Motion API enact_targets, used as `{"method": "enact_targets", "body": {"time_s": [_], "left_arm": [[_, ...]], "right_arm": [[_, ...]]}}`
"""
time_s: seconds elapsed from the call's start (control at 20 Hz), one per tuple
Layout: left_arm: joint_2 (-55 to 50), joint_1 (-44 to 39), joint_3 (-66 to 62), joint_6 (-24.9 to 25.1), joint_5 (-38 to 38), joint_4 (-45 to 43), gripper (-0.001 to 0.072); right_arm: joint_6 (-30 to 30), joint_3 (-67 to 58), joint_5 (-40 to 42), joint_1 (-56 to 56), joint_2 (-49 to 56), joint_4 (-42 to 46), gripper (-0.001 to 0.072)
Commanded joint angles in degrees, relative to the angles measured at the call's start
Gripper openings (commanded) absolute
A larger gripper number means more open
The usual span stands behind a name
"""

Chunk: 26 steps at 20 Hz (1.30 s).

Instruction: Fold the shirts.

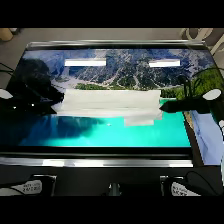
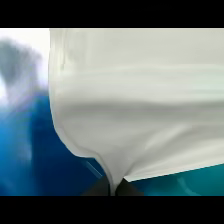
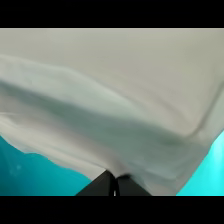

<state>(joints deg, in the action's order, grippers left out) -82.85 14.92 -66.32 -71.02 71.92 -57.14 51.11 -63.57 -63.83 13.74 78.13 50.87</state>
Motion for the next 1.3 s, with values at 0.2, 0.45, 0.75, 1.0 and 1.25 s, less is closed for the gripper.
{"method": "enact_targets", "body": {"time_s": [0.2,0.45,0.75,1.0,1.25], "left_arm": [[-17.0,-3.8,-23.7,-3.2,-1.5,0.7,0.0019],[-25.9,-4.5,-28.3,-5.5,-2.6,0.7,0.0020],[-28.7,-4.8,-28.3,-5.5,-4.3,0.7,0.0027],[-28.2,-4.9,-30.2,-5.2,-4.3,0.7,0.0124],[-27.7,-5.3,-34.8,-5.5,-2.9,0.6,0.0506]], "right_arm": [[0.7,-17.3,6.1,0.0,17.8,-8.4,0.0018],[0.9,-17.6,10.6,-1.6,24.8,-8.4,0.0020],[0.5,-17.5,13.4,-2.2,26.8,-8.1,0.0021],[-0.6,-17.6,12.0,-1.5,25.3,-6.7,0.0021],[-1.6,-17.6,9.6,-1.0,24.3,-6.8,0.0565]]}}
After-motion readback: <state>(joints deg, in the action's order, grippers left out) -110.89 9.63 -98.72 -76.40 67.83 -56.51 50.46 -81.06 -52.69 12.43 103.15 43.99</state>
